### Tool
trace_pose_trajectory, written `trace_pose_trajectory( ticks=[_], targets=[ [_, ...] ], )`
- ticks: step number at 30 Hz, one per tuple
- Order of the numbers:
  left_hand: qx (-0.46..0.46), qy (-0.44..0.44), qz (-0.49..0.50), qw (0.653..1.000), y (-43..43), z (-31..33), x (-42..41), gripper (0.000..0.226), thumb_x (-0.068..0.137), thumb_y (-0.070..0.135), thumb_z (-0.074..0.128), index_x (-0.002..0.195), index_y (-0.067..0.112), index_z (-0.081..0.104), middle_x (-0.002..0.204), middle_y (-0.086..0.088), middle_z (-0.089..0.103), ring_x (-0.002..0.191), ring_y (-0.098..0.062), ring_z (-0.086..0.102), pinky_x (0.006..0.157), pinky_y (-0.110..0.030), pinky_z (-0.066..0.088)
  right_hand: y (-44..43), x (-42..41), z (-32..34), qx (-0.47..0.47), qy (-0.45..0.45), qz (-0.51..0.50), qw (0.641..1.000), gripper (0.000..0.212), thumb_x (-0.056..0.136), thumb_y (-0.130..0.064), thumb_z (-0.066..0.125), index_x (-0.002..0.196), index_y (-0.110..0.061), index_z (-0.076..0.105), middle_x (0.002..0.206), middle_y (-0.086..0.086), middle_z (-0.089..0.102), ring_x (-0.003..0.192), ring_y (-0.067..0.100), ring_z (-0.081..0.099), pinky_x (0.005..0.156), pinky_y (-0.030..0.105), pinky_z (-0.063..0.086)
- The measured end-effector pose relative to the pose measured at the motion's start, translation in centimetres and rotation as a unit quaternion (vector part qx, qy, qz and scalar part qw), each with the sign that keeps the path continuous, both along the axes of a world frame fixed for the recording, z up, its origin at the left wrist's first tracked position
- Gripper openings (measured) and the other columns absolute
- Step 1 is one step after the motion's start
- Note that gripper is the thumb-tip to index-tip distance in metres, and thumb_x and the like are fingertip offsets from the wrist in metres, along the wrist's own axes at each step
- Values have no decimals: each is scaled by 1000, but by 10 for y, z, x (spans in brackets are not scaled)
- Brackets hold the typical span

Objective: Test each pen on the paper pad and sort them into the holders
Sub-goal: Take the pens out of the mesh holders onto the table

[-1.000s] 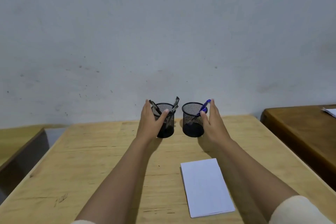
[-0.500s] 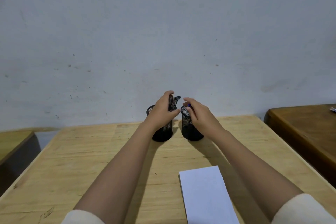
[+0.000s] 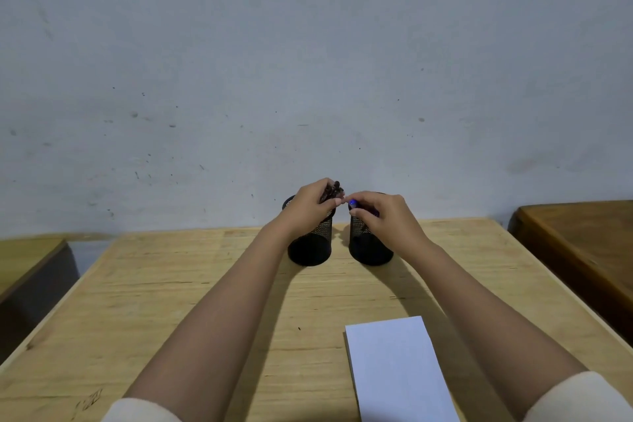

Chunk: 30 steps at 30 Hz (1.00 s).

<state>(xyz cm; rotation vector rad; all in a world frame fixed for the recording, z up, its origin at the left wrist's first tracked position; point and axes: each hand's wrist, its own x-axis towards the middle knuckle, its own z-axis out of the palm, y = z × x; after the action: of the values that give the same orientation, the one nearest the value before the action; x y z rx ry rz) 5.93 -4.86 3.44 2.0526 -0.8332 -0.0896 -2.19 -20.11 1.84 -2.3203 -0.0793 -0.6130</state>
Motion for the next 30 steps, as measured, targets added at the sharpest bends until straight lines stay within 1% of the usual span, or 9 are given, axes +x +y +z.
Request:
trace_pose_trajectory(
  ticks=[3, 6, 9, 11, 13, 15, 17, 23, 30],
  targets=[
    [-6, 4, 0, 1000, 1, 1, 0, 11, 95, 18, 52, 106, 17, 55, 86, 16, 59, 82, -6, 56, 75, -26, 44, -1, 0, -2, -17, -16, -10, 1000, 23, 89, -15, 58, 110, -16, 68, 85, 4, 71, 70, 11, 59, 65, 16, 42],
    [-26, 14, -2, 1000, 2, -1, -1, 11, 95, 18, 50, 105, 19, 55, 102, 7, 67, 103, -13, 61, 92, -34, 47, -2, -3, -1, 0, -26, -19, 999, 22, 90, -14, 58, 109, -13, 67, 80, 8, 70, 68, 17, 60, 65, 23, 46],
    [-61, 20, 10, 998, 2, 1, -4, 11, 96, 17, 49, 105, 18, 55, 107, 1, 67, 107, -14, 61, 98, -37, 46, -3, -4, 1, 5, -38, -37, 999, 23, 90, -12, 57, 112, -12, 66, 77, 0, 64, 61, 3, 54, 61, 14, 41],
    [-86, 16, 16, 996, 2, 6, -7, 11, 96, 15, 48, 104, 18, 55, 106, 1, 66, 108, -15, 61, 99, -36, 45, -3, -7, 5, 17, -44, -44, 998, 24, 90, -12, 57, 113, -12, 65, 81, -3, 64, 65, 3, 57, 65, 11, 42],
    [-109, 9, 17, 994, 3, 17, -11, 9, 95, 12, 48, 101, 17, 54, 104, 0, 66, 109, -18, 61, 97, -33, 45, -4, -10, 15, 38, -49, -43, 997, 24, 90, -11, 57, 112, -12, 65, 83, 1, 67, 74, 18, 65, 72, 24, 51],
    [-130, 1, 17, 991, 4, 32, -16, 10, 96, 10, 48, 101, 17, 53, 102, 1, 66, 105, -18, 62, 93, -31, 45, -3, -16, 29, 50, -59, -42, 996, 23, 90, -10, 57, 111, -10, 65, 82, 4, 68, 74, 25, 66, 73, 28, 51],
    [-148, -10, 15, 989, 6, 50, -24, 11, 96, 8, 47, 103, 15, 53, 101, 1, 66, 103, -17, 61, 93, -30, 45, -2, -24, 46, 46, -74, -39, 995, 23, 89, -9, 58, 111, -8, 65, 79, 6, 67, 71, 23, 64, 73, 27, 51],
    [-175, -39, -6, 984, 19, 93, -60, 15, 96, 9, 47, 110, 10, 53, 104, -2, 65, 107, -15, 60, 95, -26, 45, 7, -60, 86, 43, -97, -6, 994, 20, 89, -8, 58, 107, -10, 65, 77, 11, 66, 77, 30, 64, 77, 46, 55],
    [-155, -37, -32, 987, 48, 91, -109, 12, 95, 10, 49, 106, 13, 54, 103, -2, 66, 106, -15, 61, 94, -27, 46, 23, -116, 87, 19, -60, 28, 998, 14, 90, -9, 56, 101, -12, 65, 87, 18, 68, 77, 27, 63, 73, 36, 52]
  ],
)
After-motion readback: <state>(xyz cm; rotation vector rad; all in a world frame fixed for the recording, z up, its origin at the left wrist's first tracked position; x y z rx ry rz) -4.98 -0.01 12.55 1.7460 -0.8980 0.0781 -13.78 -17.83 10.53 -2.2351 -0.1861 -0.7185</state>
